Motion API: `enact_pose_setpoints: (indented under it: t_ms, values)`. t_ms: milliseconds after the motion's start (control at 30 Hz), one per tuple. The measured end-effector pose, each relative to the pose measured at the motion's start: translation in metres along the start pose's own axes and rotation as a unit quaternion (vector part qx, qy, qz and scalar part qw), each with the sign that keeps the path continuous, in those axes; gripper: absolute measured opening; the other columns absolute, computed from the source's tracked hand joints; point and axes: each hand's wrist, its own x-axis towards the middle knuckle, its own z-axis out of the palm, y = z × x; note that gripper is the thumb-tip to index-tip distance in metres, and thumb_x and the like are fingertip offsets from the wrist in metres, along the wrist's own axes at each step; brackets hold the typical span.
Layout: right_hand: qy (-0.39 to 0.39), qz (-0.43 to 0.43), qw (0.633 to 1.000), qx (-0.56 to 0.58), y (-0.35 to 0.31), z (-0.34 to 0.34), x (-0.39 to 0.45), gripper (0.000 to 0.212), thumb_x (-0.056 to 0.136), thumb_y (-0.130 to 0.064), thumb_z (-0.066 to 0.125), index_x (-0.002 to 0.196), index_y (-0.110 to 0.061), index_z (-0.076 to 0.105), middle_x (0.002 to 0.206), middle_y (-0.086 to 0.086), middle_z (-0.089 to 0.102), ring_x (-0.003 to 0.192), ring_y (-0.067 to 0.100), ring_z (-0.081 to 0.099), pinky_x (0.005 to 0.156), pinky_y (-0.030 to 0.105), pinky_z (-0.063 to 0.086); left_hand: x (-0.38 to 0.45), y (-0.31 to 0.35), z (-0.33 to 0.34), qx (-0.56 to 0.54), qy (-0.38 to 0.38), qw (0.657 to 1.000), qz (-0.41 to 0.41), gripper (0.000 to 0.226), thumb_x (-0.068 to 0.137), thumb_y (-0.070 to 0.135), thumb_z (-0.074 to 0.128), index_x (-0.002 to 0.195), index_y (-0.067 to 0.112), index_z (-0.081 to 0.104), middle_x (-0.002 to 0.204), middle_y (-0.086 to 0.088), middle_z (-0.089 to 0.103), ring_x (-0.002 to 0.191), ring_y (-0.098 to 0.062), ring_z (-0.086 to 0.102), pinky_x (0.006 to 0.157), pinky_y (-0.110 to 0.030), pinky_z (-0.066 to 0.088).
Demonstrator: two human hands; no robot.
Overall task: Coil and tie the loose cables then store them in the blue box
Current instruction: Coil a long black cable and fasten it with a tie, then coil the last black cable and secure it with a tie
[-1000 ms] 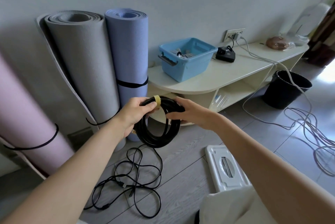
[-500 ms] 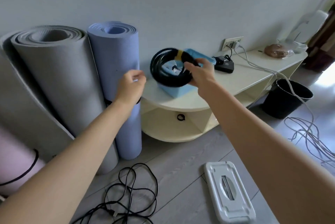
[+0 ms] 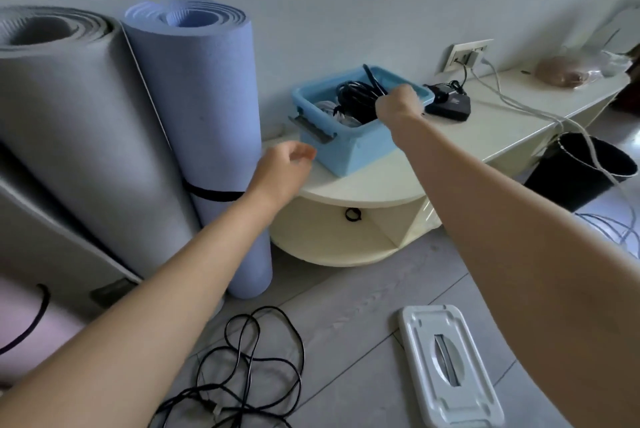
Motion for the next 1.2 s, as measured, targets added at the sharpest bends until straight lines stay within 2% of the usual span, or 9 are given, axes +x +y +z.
enact_pose_setpoints:
  t_ms: [167, 300, 533, 633, 767, 933, 1000, 1067, 1200]
  values:
    - [-0.006, -0.04, 0.998, 0.043, 0.028, -0.004, -0.047, 0.048, 0.085, 0.006, 0.035, 0.127, -0.008, 0.054, 0.129, 0.011, 0.054, 0.118, 0.026, 0.049, 0.095, 0.032, 0.043, -0.029, -0.021, -0.01, 0.015, -0.017, 0.999, -0.038, 0.028, 0.092, 0.003, 0.044, 0.078, 0.024, 0.057, 0.09, -0.002, 0.063, 0.105, -0.026, 0.062, 0.098, -0.04, 0.046]
    - [-0.046, -0.068, 0.997, 0.014, 0.044, 0.018, -0.092, 0.039, 0.085, 0.004, 0.038, 0.112, -0.006, 0.064, 0.118, 0.012, 0.063, 0.113, 0.026, 0.054, 0.093, 0.031, 0.043, -0.063, -0.049, -0.018, 0.027, -0.034, 0.996, -0.076, 0.028, 0.092, 0.004, 0.044, 0.075, 0.022, 0.057, 0.08, 0.002, 0.062, 0.096, -0.024, 0.061, 0.088, -0.034, 0.047]
    - [-0.235, -0.074, 0.967, -0.067, 0.129, 0.109, -0.176, 0.031, 0.085, 0.0, 0.043, 0.1, -0.004, 0.07, 0.103, 0.016, 0.067, 0.095, 0.029, 0.059, 0.079, 0.031, 0.048, -0.108, -0.156, -0.015, 0.061, -0.033, 0.984, -0.163, 0.031, 0.087, 0.001, 0.044, 0.07, 0.02, 0.061, 0.083, -0.008, 0.064, 0.092, -0.025, 0.061, 0.087, -0.033, 0.047]
    - [-0.352, -0.059, 0.923, -0.145, 0.184, 0.155, -0.213, 0.03, 0.087, -0.002, 0.045, 0.102, -0.005, 0.07, 0.097, 0.016, 0.066, 0.089, 0.024, 0.056, 0.076, 0.028, 0.045, -0.124, -0.206, -0.009, 0.068, -0.042, 0.974, -0.214, 0.029, 0.088, -0.001, 0.04, 0.091, 0.011, 0.067, 0.082, -0.004, 0.064, 0.078, -0.019, 0.062, 0.083, -0.028, 0.049]
    - [-0.464, -0.068, 0.857, -0.212, 0.232, 0.205, -0.25, 0.035, 0.088, -0.002, 0.04, 0.109, -0.011, 0.067, 0.115, 0.012, 0.065, 0.106, 0.027, 0.059, 0.085, 0.025, 0.043, -0.131, -0.264, -0.01, 0.075, -0.05, 0.957, -0.274, 0.03, 0.09, -0.003, 0.036, 0.1, 0.003, 0.064, 0.074, 0.0, 0.059, 0.057, -0.002, 0.057, 0.052, -0.009, 0.042]
    - [-0.601, -0.129, 0.715, -0.333, 0.264, 0.255, -0.286, 0.038, 0.094, -0.008, 0.039, 0.128, -0.009, 0.054, 0.133, 0.014, 0.048, 0.126, 0.031, 0.042, 0.104, 0.039, 0.037, -0.137, -0.318, -0.01, 0.102, -0.071, 0.937, -0.325, 0.03, 0.089, 0.003, 0.039, 0.083, 0.015, 0.065, 0.094, -0.012, 0.069, 0.091, -0.023, 0.065, 0.084, -0.033, 0.05]
    - [-0.607, -0.15, 0.681, -0.383, 0.274, 0.262, -0.297, 0.041, 0.092, -0.008, 0.038, 0.132, -0.012, 0.049, 0.136, 0.012, 0.039, 0.127, 0.03, 0.035, 0.106, 0.04, 0.032, -0.14, -0.327, -0.01, 0.109, -0.078, 0.933, -0.335, 0.029, 0.089, 0.003, 0.038, 0.082, 0.017, 0.063, 0.096, -0.011, 0.068, 0.092, -0.022, 0.064, 0.085, -0.032, 0.049]
    - [-0.601, -0.17, 0.674, -0.394, 0.28, 0.266, -0.3, 0.038, 0.09, -0.005, 0.038, 0.127, -0.008, 0.051, 0.132, 0.012, 0.041, 0.123, 0.03, 0.04, 0.103, 0.04, 0.031, -0.14, -0.335, -0.01, 0.106, -0.078, 0.931, -0.342, 0.027, 0.089, 0.003, 0.038, 0.087, 0.013, 0.063, 0.096, -0.009, 0.067, 0.089, -0.02, 0.063, 0.081, -0.029, 0.047]
    - [-0.586, -0.171, 0.731, -0.306, 0.26, 0.254, -0.283, 0.029, 0.09, -0.007, 0.042, 0.11, -0.004, 0.062, 0.118, 0.015, 0.059, 0.107, 0.032, 0.056, 0.091, 0.037, 0.047, -0.141, -0.323, -0.009, 0.121, -0.123, 0.933, -0.315, 0.026, 0.091, 0.0, 0.044, 0.11, 0.005, 0.061, 0.106, -0.007, 0.062, 0.095, -0.018, 0.056, 0.072, -0.022, 0.043]
